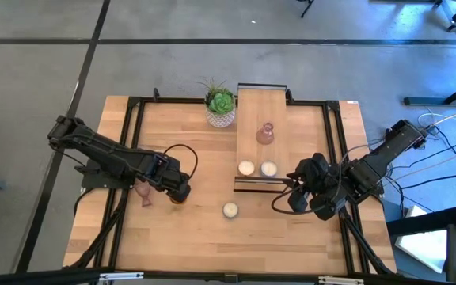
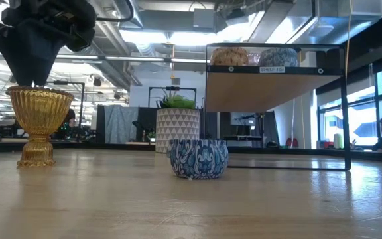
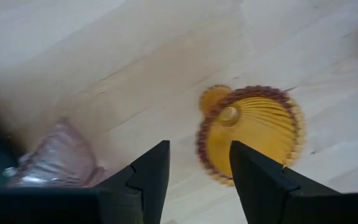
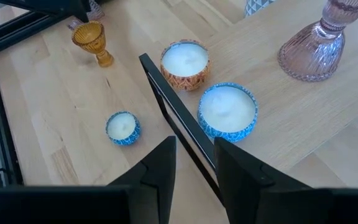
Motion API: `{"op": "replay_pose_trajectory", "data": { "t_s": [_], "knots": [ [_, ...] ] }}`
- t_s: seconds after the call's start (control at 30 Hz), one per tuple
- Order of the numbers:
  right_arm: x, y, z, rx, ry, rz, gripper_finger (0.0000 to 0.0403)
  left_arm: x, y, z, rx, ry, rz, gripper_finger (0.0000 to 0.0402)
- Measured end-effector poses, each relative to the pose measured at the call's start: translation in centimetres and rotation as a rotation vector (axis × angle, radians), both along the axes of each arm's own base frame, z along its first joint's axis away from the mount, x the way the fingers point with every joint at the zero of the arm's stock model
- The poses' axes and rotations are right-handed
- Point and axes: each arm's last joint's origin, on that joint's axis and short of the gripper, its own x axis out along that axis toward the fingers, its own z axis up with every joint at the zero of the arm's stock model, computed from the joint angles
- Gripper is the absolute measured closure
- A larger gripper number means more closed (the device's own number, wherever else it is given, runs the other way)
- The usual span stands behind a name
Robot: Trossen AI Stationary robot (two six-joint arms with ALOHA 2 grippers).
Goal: Pick & Place candle stick holders
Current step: Put the orange glass candle holder on the shelf aligned with the pink glass candle holder
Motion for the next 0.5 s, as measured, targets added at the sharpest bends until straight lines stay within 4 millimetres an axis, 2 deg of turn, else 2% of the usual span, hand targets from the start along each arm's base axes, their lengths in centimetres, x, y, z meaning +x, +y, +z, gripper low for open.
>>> {"op": "replay_pose_trajectory", "data": {
  "t_s": [0.5],
  "knots": [
    [0.0, 0.0, 0.0, 0.001, -0.001, -0.001, 0.0292, 1.5, -0.5, -2.4, 0.002, 0.096, -0.039, 0.0235]
  ]
}}
